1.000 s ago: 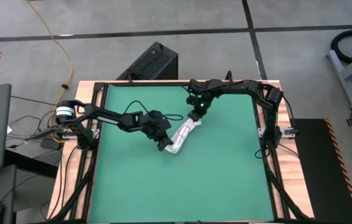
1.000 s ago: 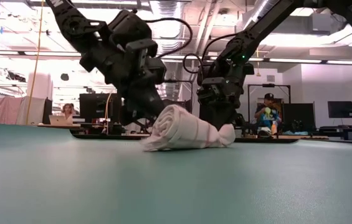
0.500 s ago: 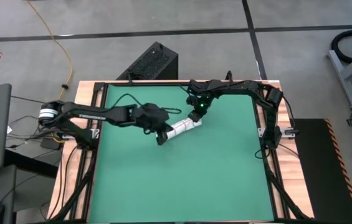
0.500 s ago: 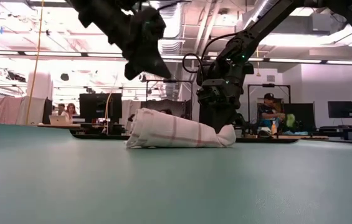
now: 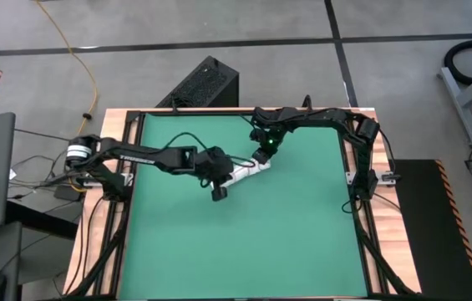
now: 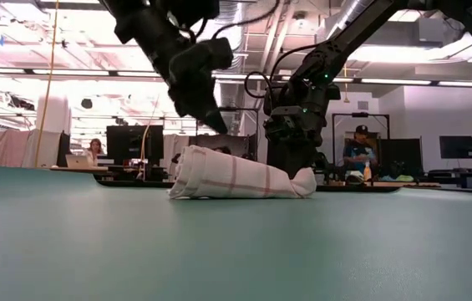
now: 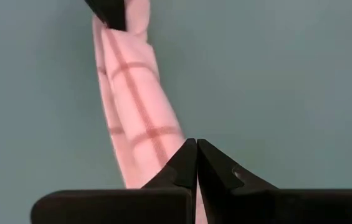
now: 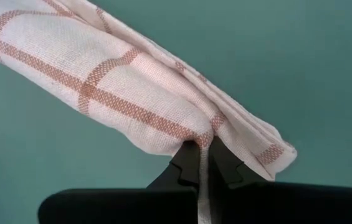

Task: Roll towel into tight, uniform cylinder
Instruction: Roll the white towel

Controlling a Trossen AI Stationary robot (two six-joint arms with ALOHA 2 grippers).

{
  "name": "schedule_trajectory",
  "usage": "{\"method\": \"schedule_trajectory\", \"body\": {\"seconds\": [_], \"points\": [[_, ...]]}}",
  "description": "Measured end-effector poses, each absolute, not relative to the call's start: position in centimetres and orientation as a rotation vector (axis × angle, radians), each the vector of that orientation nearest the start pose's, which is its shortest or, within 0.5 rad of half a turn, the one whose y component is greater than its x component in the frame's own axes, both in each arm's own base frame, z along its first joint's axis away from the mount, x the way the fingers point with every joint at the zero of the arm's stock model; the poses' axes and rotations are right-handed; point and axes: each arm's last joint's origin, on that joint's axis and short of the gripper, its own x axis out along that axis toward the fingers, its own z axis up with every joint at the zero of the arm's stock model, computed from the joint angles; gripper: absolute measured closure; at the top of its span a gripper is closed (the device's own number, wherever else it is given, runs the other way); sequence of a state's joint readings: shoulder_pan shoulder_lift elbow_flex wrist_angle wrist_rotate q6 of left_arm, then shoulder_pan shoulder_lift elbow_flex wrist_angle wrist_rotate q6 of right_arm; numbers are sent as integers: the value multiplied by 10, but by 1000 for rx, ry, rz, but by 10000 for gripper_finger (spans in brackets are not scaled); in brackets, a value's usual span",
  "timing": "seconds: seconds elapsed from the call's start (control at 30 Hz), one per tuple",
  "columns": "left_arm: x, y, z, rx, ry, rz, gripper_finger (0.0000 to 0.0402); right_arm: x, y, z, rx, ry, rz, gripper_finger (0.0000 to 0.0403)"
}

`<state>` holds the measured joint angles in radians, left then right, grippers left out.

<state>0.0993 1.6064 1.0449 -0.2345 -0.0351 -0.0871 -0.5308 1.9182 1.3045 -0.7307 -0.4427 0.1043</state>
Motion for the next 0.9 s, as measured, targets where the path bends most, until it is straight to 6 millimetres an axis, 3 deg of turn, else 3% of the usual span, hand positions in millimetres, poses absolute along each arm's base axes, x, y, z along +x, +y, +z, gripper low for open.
{"method": "schedule_trajectory", "body": {"seconds": [0.37,0.7,0.9], "points": [[335,35,218,-118,767,34,401,322,-175,168,714,1188,-132,386],[343,45,185,-108,880,103,402,322,-175,168,707,1186,-124,386],[340,59,182,-120,905,168,402,321,-174,167,701,1203,-113,386]]}}
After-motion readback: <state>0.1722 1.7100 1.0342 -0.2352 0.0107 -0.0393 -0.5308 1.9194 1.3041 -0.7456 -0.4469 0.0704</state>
